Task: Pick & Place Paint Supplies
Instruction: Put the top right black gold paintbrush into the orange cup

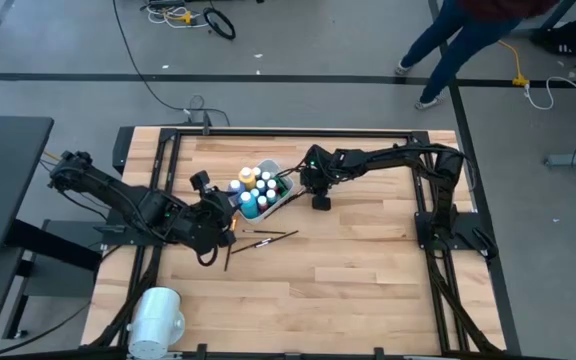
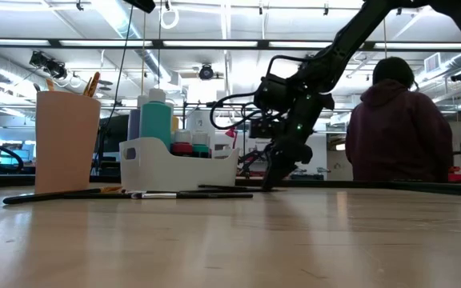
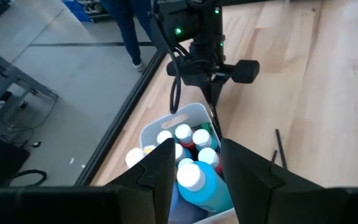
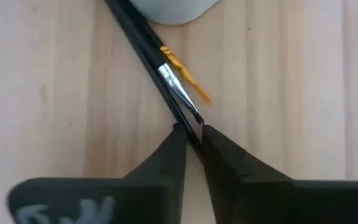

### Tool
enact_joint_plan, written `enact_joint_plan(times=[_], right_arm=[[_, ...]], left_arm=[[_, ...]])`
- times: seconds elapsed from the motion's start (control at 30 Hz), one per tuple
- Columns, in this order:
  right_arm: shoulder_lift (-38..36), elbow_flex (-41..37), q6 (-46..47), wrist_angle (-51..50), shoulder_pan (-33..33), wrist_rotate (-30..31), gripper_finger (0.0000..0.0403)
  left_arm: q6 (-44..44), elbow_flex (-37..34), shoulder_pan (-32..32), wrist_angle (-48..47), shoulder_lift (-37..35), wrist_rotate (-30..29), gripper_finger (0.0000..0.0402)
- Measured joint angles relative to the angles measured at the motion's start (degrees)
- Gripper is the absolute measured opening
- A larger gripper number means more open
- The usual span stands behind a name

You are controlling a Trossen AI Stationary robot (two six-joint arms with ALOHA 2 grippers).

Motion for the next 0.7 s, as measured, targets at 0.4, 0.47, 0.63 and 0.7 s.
enact_joint_plan(times=[0.4,0.47,0.63,0.7], right_arm=[[-0.66,-0.20,0.72,-3.24,4.73,-3.49,0.0013],[-0.79,-0.20,2.23,-3.13,5.59,-3.37,0.0013],[-0.82,-0.24,5.77,-2.61,7.49,-3.27,0.0015],[-0.82,-0.24,5.87,-2.58,8.16,-2.80,0.0016]], left_arm=[[-0.41,0.00,0.00,0.02,0.00,0.51,0.0137],[-0.43,0.00,0.00,0.02,0.00,0.94,0.0137],[-0.84,0.00,0.00,0.02,0.00,1.00,0.0137],[-0.87,0.00,0.00,0.02,0.00,1.00,0.0137]])
